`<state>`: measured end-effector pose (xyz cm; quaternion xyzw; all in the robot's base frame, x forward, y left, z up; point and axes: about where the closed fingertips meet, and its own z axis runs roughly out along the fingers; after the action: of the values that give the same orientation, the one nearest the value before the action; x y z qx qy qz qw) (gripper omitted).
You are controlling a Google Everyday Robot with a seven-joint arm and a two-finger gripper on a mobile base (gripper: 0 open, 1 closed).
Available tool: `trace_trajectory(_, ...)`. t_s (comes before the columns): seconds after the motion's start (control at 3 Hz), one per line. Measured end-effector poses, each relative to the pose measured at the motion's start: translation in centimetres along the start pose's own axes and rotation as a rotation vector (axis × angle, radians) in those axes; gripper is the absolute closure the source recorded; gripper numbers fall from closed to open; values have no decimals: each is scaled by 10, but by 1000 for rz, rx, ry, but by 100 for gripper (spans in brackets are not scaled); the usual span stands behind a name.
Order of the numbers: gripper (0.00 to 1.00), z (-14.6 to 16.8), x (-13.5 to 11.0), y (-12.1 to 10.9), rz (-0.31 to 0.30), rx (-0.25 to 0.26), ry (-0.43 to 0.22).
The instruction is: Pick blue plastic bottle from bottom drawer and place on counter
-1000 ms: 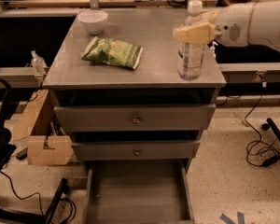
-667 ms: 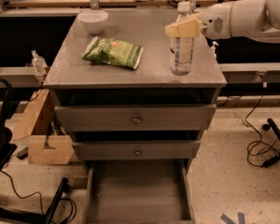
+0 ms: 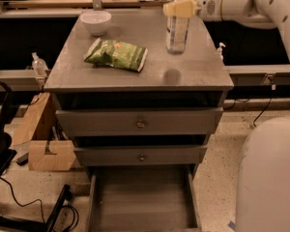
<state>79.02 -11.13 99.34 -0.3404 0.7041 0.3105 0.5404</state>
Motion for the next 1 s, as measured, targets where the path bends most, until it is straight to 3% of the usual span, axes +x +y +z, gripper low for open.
trace_trajectory(0.33, 100, -14, -41, -5, -57, 27, -62)
trace_trajectory(1.0, 100, -6, -43, -10, -54, 36, -73)
